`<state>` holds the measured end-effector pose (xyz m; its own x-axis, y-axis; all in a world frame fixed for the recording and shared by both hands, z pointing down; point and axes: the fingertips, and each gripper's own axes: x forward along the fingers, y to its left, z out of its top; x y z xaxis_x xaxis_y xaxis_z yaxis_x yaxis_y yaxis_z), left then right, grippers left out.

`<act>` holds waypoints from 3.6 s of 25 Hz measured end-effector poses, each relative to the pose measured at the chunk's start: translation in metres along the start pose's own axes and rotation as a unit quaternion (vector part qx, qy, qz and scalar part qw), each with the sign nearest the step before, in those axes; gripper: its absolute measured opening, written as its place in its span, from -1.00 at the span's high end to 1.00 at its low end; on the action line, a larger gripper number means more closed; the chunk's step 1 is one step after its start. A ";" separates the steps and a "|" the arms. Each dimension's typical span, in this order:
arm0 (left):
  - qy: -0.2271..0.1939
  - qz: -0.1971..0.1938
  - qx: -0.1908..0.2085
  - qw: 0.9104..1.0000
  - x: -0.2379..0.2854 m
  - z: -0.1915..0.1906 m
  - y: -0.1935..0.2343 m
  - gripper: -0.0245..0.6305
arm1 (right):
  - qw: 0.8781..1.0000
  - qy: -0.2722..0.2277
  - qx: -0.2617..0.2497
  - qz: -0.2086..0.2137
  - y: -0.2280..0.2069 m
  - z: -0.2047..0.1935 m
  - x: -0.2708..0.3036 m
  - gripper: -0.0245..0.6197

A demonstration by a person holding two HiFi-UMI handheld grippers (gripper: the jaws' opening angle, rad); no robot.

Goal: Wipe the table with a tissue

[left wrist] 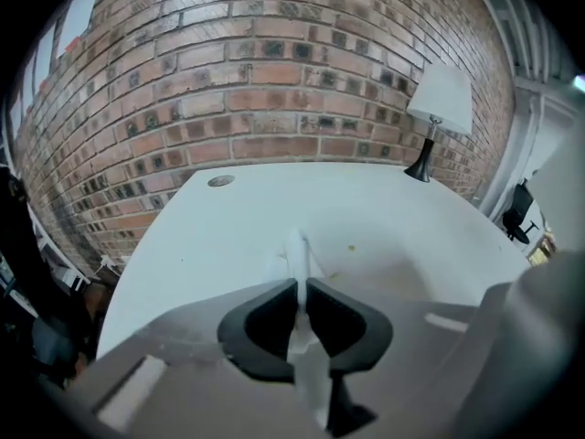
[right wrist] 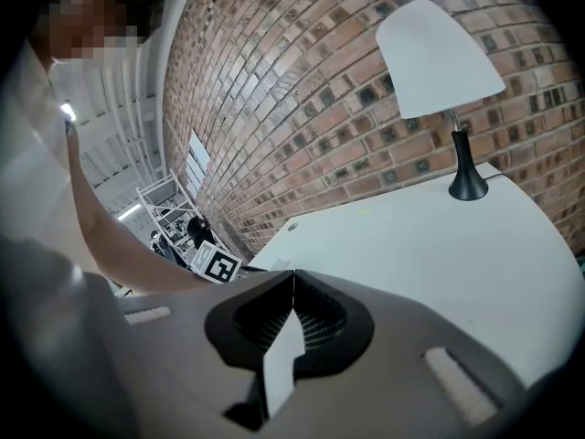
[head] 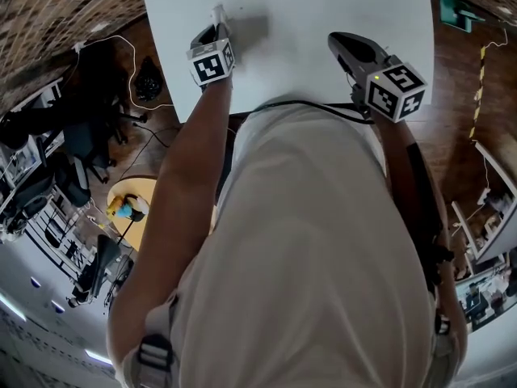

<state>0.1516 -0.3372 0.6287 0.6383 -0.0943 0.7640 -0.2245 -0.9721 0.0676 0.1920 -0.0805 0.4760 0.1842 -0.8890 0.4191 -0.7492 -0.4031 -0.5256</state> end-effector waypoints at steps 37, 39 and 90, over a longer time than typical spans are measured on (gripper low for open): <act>-0.008 -0.005 0.087 0.996 0.019 0.032 -0.036 0.84 | 0.999 -0.010 0.013 -0.029 -0.017 -0.008 -0.034 0.90; -0.008 -0.020 0.097 0.995 0.022 0.033 -0.044 0.84 | 0.999 -0.010 0.015 -0.030 -0.019 -0.010 -0.036 0.90; 0.002 -0.070 0.128 0.989 0.034 0.034 -0.142 0.83 | 0.997 -0.043 0.039 -0.053 -0.052 -0.008 -0.075 0.90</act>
<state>0.2303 -0.2100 0.6227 0.6465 0.0451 0.7615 0.0602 -0.9982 0.0080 0.2118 0.0083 0.4777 0.3155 -0.8545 0.4126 -0.6715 -0.5083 -0.5392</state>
